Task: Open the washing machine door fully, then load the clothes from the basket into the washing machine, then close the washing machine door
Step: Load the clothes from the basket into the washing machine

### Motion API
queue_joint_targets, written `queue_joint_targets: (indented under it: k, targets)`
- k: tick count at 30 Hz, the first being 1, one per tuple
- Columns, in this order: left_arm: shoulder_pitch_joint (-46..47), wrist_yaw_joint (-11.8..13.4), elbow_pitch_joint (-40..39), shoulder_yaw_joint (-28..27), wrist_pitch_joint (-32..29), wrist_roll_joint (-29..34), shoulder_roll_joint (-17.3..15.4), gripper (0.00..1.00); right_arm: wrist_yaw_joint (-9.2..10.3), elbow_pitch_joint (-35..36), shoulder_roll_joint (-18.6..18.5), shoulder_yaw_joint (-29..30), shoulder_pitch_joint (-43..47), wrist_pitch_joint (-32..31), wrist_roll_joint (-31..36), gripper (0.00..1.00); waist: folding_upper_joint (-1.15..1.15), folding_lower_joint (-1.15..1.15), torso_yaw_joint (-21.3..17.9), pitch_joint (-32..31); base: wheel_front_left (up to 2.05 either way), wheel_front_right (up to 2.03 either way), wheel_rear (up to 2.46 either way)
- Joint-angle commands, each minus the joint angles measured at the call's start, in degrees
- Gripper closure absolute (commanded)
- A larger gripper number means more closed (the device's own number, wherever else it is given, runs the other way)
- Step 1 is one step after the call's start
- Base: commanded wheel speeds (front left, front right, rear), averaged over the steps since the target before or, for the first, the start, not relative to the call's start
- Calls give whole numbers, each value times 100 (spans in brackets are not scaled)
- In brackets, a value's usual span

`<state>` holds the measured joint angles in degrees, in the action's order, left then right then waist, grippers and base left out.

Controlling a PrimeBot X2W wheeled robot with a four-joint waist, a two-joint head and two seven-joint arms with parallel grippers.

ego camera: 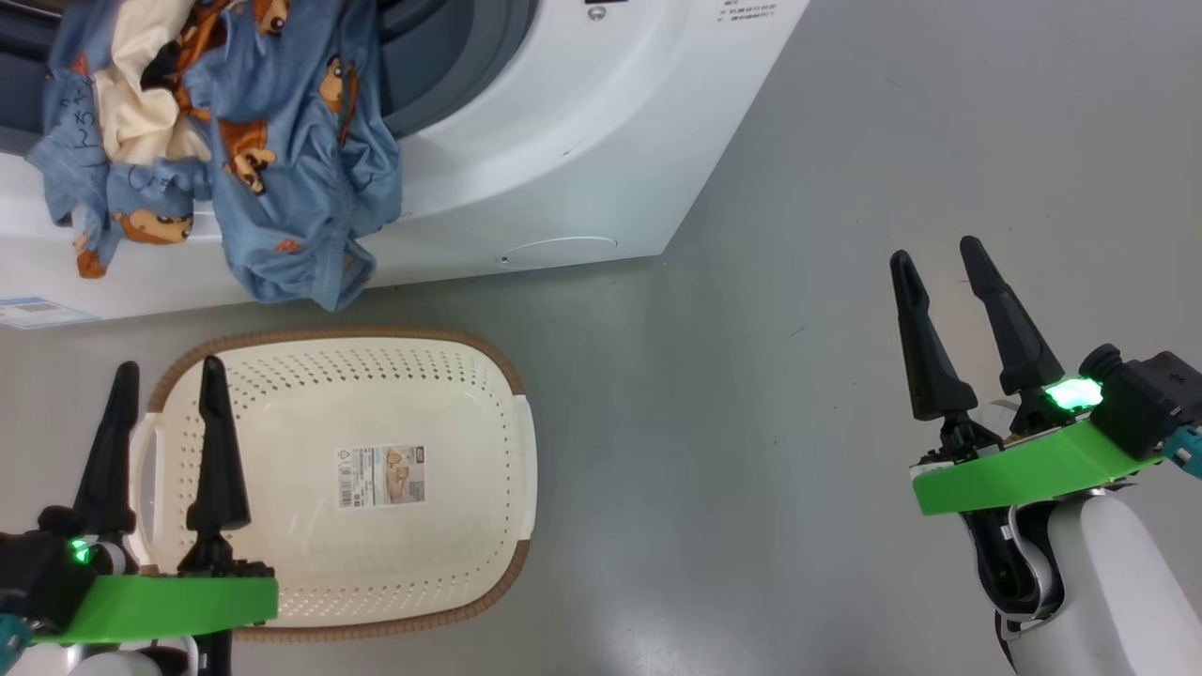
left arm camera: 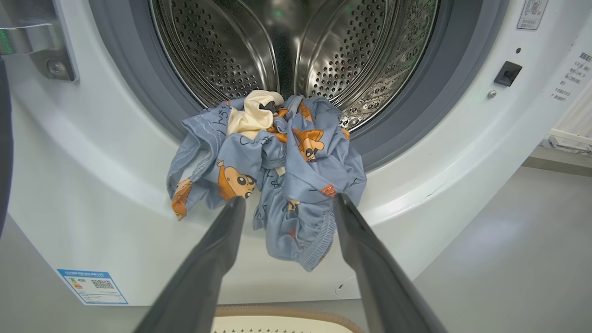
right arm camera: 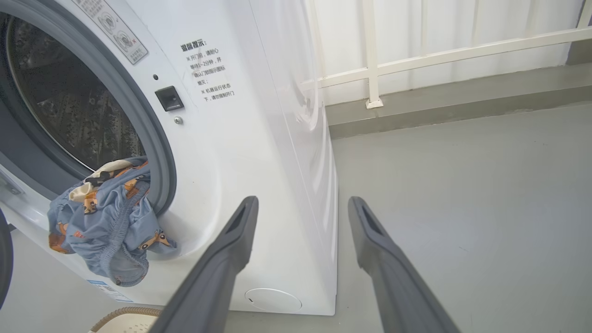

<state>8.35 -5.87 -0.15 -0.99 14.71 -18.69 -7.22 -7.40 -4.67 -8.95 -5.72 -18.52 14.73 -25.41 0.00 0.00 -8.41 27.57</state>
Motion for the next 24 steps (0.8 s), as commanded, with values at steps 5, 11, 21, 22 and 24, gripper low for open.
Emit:
queue_joint_targets:
  k: [5,11,21,22,24]
  targets:
    - [-95,-100,-75,-224,29,186,16,0,-9,156,-39,-72,152,27,-4,0,0,0,-5,-16,0,0,0]
    - [-66,-131,-11,-232,29,312,10,0,-9,150,-42,-55,146,27,-19,0,0,0,-19,11,0,0,0]
    - [41,-149,188,-207,29,405,1,0,-9,126,-11,-51,112,27,-26,0,0,0,-45,49,0,0,0]
    - [66,-151,223,-194,29,414,-9,0,-9,123,-7,-54,109,27,-27,0,0,0,-48,50,0,0,0]
    - [138,-153,315,-142,29,430,-35,0,-9,117,-1,-56,106,27,-30,0,0,0,-53,58,0,0,0]
